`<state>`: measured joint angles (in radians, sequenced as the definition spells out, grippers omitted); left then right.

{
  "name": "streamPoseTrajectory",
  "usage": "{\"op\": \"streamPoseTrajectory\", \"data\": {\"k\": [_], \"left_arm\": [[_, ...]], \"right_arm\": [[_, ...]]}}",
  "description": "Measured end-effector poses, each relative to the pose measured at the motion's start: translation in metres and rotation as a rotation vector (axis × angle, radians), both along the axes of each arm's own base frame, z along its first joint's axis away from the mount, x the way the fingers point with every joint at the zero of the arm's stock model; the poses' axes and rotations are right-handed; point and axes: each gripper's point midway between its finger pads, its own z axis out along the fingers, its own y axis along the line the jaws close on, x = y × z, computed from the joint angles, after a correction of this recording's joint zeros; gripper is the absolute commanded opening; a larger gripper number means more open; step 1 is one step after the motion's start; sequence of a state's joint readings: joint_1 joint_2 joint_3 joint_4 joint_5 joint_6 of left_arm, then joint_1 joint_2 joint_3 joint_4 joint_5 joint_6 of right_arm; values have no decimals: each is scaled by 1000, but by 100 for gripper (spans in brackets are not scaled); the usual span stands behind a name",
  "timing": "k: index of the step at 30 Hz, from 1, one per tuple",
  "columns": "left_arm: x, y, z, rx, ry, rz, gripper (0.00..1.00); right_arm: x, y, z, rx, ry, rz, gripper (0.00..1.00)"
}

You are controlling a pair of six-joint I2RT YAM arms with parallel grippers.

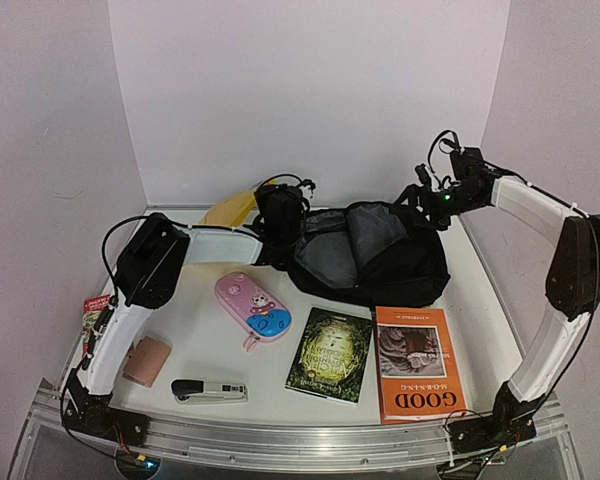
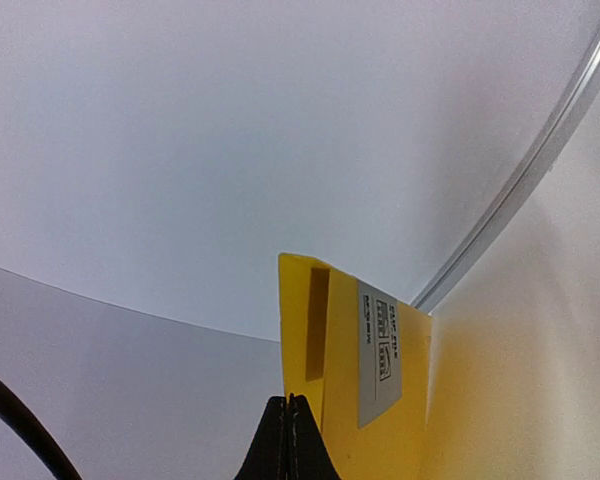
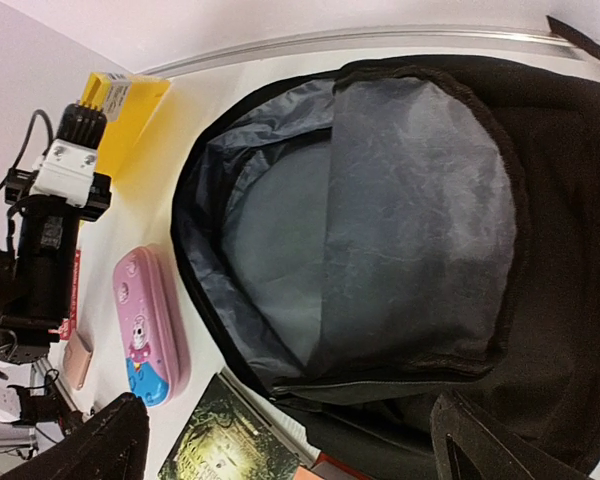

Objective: Pack the student bag
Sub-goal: Pick up the files from the center of the board.

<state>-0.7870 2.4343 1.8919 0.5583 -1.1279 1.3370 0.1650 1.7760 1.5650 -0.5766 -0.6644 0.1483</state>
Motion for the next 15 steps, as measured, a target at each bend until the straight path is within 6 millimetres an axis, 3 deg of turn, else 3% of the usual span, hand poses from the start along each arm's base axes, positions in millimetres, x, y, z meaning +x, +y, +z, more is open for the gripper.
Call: {"op": "streamPoseTrajectory", "data": {"k": [6,15], "left_arm": [[-28,-16,40,-52,-35,-89,0],[-72,-44,90,-240,-3,-276,0]], "right_arm": [[-5,5,8,18,-27,48,98],[-19,11,44,19,-171,159,98]]}}
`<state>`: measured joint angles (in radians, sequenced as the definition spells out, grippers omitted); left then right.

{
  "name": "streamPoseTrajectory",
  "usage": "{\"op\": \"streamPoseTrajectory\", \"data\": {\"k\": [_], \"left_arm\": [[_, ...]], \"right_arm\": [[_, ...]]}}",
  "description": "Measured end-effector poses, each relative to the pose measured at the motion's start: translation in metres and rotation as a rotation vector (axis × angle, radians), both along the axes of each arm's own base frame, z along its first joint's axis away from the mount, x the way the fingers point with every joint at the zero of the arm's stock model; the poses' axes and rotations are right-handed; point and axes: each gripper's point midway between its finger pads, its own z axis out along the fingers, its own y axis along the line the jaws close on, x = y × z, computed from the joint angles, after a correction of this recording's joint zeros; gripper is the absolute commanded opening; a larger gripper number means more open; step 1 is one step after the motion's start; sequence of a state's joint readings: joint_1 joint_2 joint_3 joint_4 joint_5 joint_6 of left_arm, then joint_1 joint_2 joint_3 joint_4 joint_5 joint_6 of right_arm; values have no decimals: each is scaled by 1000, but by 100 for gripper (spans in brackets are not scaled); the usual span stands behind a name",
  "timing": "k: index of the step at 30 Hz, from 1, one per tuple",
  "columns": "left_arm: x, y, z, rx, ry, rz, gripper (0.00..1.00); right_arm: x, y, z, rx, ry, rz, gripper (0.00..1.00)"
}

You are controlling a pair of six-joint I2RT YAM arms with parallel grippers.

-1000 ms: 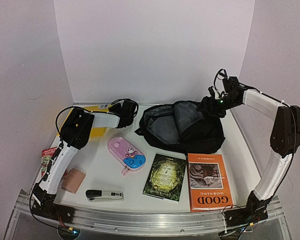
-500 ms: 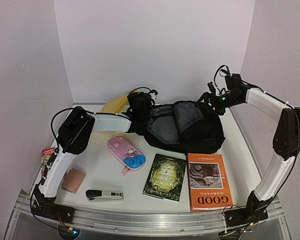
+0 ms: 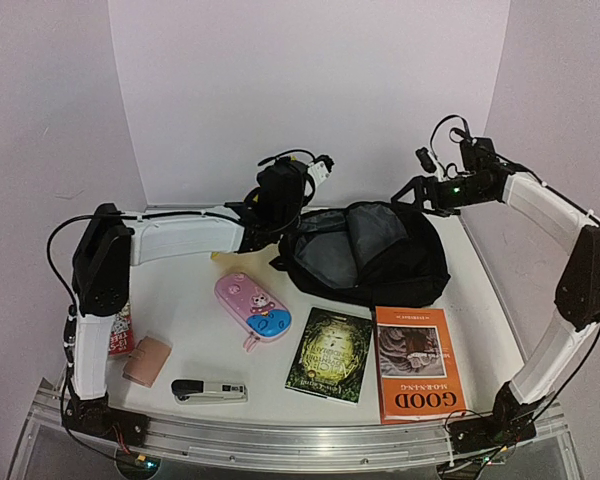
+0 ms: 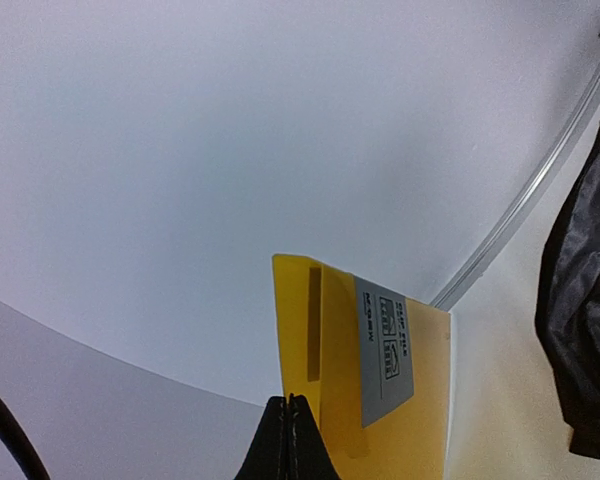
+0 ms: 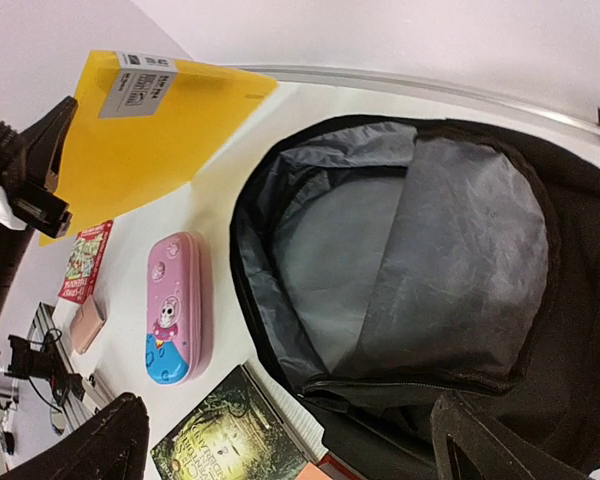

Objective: Pack the student bag
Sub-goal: Pick up the files from the center of the board.

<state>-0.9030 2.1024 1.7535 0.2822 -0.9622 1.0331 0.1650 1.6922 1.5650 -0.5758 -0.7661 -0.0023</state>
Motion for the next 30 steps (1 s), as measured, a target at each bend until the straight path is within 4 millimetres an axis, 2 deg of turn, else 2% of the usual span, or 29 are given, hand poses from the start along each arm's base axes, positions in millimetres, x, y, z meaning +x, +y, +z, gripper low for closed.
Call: {"op": "streamPoseTrajectory", "data": {"k": [12,20,24,30], "left_arm": [[-45,-20,43,-137,119,-229,0],[-89,-40,97,-259,151,-412,0],[-110,-47,120,-312,167,-505,0],[-140,-63,122,-336,243,-635,0]], "right_arm": [[-12,11,42,35,-146,124,98],[-26,19,85,67,-267,194,98],[-34,32,94,71,-307,250,98],[-53,56,100,64,-370,354,98]]}}
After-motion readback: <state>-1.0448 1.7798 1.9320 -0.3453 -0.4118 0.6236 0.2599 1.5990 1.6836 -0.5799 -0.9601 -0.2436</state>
